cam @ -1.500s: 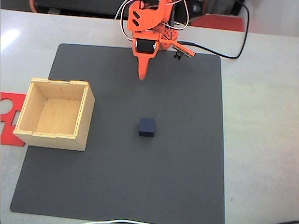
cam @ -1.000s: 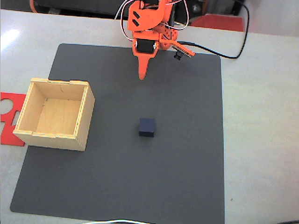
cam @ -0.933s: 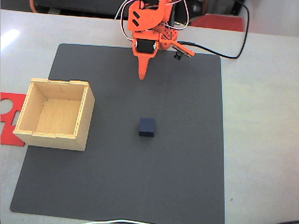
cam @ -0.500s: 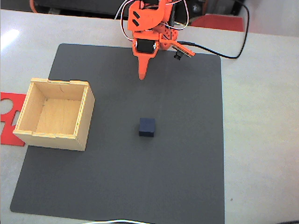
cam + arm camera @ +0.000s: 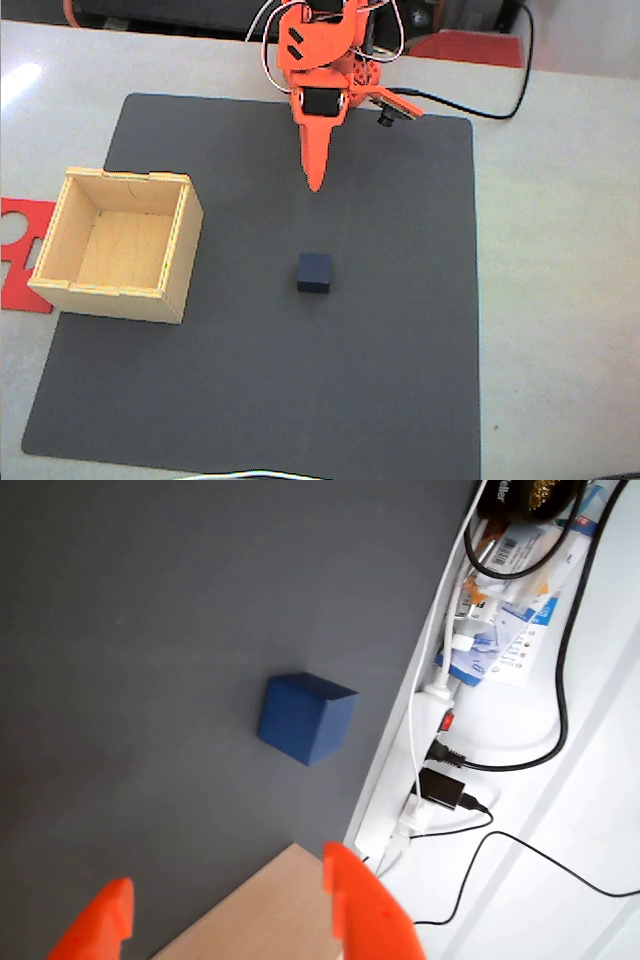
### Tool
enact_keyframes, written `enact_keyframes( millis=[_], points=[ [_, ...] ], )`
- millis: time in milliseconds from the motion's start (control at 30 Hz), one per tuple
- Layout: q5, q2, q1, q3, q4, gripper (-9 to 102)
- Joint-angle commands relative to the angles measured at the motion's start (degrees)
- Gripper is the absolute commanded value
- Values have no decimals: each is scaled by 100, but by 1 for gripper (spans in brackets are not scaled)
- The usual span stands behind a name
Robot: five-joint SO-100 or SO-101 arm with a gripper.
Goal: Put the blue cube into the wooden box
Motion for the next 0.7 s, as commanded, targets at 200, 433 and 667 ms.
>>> enact_keyframes(
  millis=[200,433,667],
  points=[
    [-141,-1028,-369,-580,-1222,28],
    [70,-4693,-185,-2347,-2742,29],
    [325,-7392,-255,-3981,-2936,31]
  ],
)
